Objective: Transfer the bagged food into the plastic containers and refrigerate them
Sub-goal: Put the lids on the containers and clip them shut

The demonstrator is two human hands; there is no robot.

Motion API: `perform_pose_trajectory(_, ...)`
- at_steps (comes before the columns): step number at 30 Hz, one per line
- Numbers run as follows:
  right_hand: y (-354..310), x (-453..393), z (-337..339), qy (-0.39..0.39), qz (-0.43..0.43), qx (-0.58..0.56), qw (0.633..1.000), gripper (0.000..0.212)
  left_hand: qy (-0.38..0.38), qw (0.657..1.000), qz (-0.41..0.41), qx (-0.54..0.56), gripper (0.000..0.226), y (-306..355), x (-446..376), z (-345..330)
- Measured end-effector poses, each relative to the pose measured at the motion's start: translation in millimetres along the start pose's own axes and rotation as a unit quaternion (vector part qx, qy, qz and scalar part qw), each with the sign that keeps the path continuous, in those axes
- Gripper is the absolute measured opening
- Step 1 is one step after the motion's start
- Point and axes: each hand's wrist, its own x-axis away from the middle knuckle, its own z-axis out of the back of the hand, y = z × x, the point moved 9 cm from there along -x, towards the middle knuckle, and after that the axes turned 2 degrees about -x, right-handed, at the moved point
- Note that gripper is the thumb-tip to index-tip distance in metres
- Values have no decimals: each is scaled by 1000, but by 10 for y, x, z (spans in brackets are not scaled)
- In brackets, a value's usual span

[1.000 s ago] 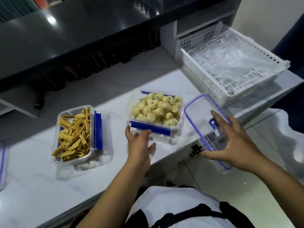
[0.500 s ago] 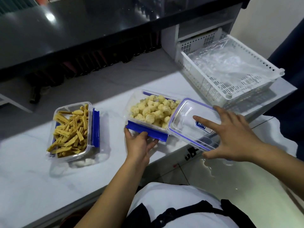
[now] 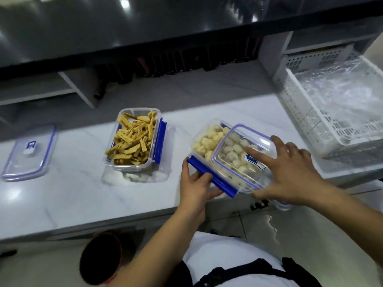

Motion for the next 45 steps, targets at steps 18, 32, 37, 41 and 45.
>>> perform_pose_trajectory(18,634,916,70,-17,-68,-5,998,102,20,1000,-5,3,74,9,-171,7)
perform_pose_trajectory(32,89,304,193,33,-48,-42,997,111,-31,1000,-3,3,84,2,-104,-131)
perform_pose_trajectory(37,-179,-125,169,46,-46,-50,997,112,-32,999,-4,11,84,17,-121,-157)
perform_pose_trajectory(41,-157,-131,12,37,-56,-38,997,113,-42,999,-8,23,82,33,-105,-147)
perform_pose_trajectory(45,-54,43,-139,39,-65,-56,996,112,-55,998,-11,22,84,25,-99,-136)
